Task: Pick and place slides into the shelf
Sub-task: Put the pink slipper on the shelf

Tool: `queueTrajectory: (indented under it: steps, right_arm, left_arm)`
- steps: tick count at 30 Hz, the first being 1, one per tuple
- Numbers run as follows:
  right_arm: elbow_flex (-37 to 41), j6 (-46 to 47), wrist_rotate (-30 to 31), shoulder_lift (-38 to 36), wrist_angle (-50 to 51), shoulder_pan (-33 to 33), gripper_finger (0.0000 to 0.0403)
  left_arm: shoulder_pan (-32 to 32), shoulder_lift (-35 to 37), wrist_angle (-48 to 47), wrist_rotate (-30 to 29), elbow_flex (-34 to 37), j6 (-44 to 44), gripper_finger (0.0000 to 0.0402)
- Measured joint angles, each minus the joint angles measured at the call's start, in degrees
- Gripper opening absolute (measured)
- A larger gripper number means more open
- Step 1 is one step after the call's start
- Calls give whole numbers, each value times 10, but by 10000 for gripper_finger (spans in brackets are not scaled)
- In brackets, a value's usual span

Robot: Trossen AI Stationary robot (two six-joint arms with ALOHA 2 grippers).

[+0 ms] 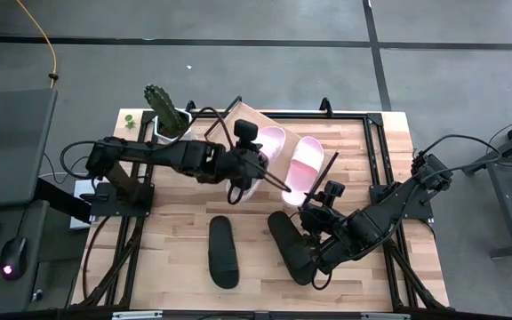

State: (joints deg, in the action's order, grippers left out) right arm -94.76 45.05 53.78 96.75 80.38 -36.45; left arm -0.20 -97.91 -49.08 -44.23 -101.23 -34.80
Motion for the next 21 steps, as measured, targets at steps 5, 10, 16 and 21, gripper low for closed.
queueTrajectory:
  steps: [5, 10, 16, 21]
  right_arm:
    - [0, 0, 0, 0, 0, 0, 193]
    - [0, 0, 0, 0, 0, 0, 193]
    - [0, 0, 0, 0, 0, 0, 193]
    - [0, 1, -1, 0, 0, 0, 193]
  left_arm:
    - [27, 0, 14, 47, 0, 0, 4]
    - [43, -1, 39, 63, 0, -19, 4]
    - [52, -1, 73, 91, 14, -25, 5]
    - [63, -1, 90, 94, 36, -25, 5]
